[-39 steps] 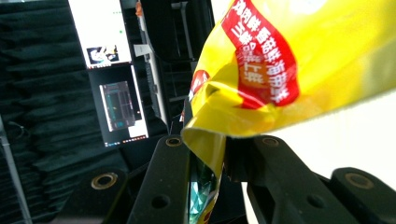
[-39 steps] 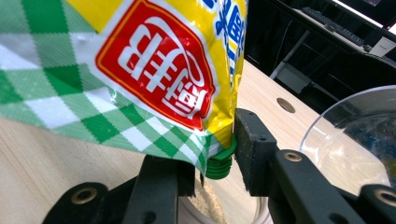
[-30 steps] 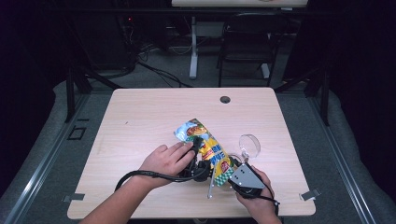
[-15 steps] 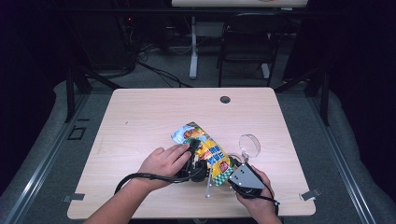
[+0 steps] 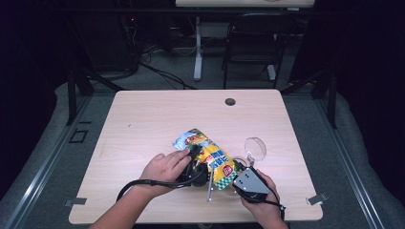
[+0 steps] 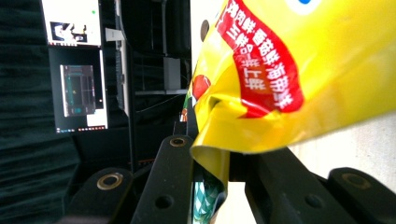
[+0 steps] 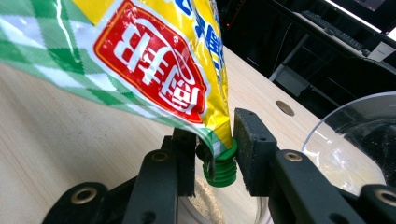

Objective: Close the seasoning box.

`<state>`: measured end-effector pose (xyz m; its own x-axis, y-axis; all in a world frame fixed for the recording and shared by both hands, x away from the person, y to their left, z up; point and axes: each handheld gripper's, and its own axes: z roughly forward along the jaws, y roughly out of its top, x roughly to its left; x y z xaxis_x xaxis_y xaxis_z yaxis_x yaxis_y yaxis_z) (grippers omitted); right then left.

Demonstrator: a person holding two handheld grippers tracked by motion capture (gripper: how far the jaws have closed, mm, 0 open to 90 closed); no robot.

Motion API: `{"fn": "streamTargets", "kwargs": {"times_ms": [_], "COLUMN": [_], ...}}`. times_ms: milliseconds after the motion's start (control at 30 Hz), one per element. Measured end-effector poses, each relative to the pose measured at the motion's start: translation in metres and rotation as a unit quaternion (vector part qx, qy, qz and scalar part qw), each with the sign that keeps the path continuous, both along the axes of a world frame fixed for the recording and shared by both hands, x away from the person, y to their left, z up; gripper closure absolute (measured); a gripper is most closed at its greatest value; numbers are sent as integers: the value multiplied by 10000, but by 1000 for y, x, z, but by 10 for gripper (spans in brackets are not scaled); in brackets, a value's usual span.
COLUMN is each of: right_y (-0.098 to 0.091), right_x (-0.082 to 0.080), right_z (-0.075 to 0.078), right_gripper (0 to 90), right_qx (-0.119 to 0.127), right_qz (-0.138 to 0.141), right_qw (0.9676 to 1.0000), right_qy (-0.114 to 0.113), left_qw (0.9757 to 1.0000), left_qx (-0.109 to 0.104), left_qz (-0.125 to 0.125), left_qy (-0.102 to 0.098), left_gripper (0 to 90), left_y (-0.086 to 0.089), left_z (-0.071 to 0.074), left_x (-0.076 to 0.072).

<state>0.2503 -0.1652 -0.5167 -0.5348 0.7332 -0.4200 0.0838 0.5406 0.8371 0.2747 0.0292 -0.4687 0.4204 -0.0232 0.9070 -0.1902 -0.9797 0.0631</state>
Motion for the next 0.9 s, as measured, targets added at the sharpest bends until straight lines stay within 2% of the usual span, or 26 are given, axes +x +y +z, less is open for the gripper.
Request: {"fn": "streamTargets", "kwargs": {"times_ms": [233,367,500,533,900], "right_y": [-1,-1,0,0,0], "right_x": [0,0,0,0,0], "right_z": [0,0,0,1,0], "right_gripper": [703,701,699,698,687], "right_qx": [0,20,27,20,48], "right_qz": [-5,-14,-5,0,9], "right_qw": [10000,10000,10000,10000,10000], "right_qy": [6,-16,-16,-18,-16], "left_qw": [9994,9987,9982,9973,9956], "left_qx": [-300,-394,-467,-599,-729], "left_qz": [67,134,158,151,184], "left_qy": [137,280,330,395,554], "left_gripper": [840,841,842,843,853], "left_y": [2,4,6,7,11], "left_z": [-5,-6,-7,-9,-14], "left_x": [1,2,2,2,3]}}
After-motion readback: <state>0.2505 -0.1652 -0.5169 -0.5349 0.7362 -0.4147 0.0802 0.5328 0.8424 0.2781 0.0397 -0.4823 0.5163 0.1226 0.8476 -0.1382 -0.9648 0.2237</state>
